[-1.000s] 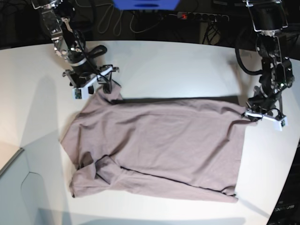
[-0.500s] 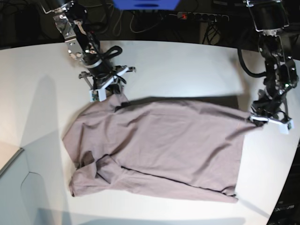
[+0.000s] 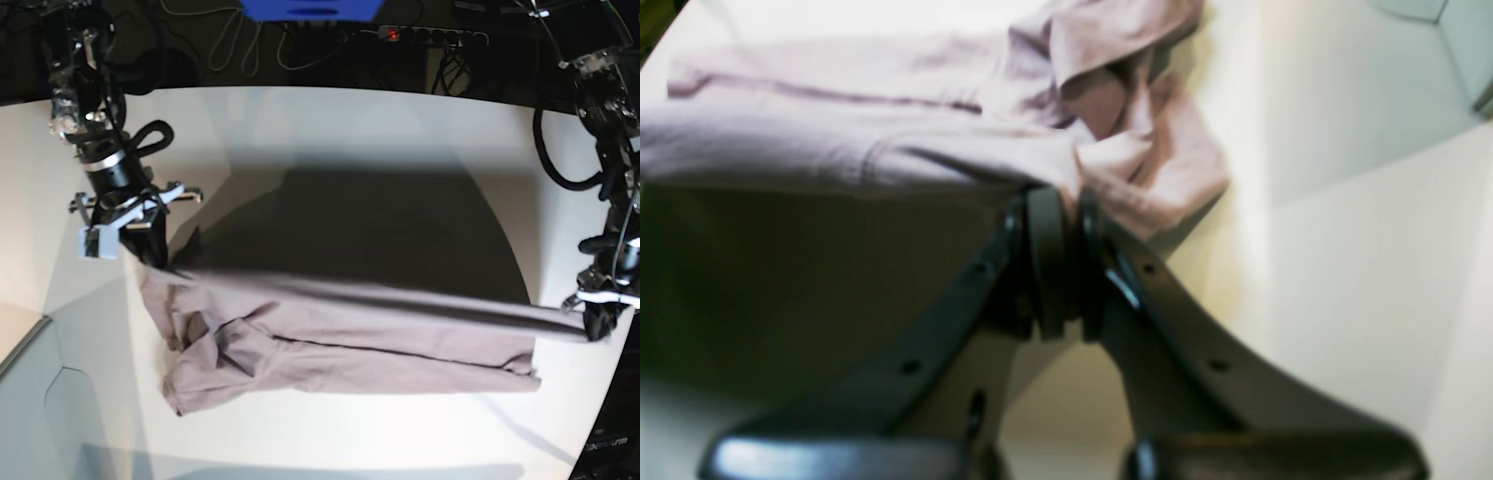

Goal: Layout the t-shirt on the table in an organized manner, then fold the t-shirt properly
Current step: 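Lift the shirt edge with both grippers and drag it across the table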

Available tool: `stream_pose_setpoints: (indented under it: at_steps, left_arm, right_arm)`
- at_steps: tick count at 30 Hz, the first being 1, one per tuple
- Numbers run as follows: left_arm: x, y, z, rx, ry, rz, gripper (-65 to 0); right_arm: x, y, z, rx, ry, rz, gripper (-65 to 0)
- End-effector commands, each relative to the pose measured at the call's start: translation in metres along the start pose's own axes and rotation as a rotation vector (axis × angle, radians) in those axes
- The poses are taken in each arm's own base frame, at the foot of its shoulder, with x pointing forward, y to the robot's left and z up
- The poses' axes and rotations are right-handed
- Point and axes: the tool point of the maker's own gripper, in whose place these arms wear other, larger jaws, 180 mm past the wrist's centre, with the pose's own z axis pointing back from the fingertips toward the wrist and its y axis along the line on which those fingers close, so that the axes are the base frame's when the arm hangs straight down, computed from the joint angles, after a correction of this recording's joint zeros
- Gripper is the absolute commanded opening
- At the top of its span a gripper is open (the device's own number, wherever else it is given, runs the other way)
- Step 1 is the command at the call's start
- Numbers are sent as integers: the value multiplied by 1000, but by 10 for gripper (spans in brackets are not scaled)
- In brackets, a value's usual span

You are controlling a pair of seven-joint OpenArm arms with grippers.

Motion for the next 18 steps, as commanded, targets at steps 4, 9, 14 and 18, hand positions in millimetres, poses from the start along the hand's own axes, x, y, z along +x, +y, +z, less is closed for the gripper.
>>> stream_pose_setpoints:
  at_steps: [4,9,14,18]
  left_arm:
    - [29,-7,3,-13,-90,-32,-649]
    - [27,10,-6,17,-64,-43,-649]
    - [5,39,-12,76,7,-50,-649]
    - [-8,58,-15,113,55,-56,-649]
  right_arm:
    - [56,7,0,19,-161,40,-650]
    - [54,39,-9,62,-169,163,-650]
    - [15,84,-13,153,-92,253,-650]
    - [-12,120,-13,222,-44,313,-650]
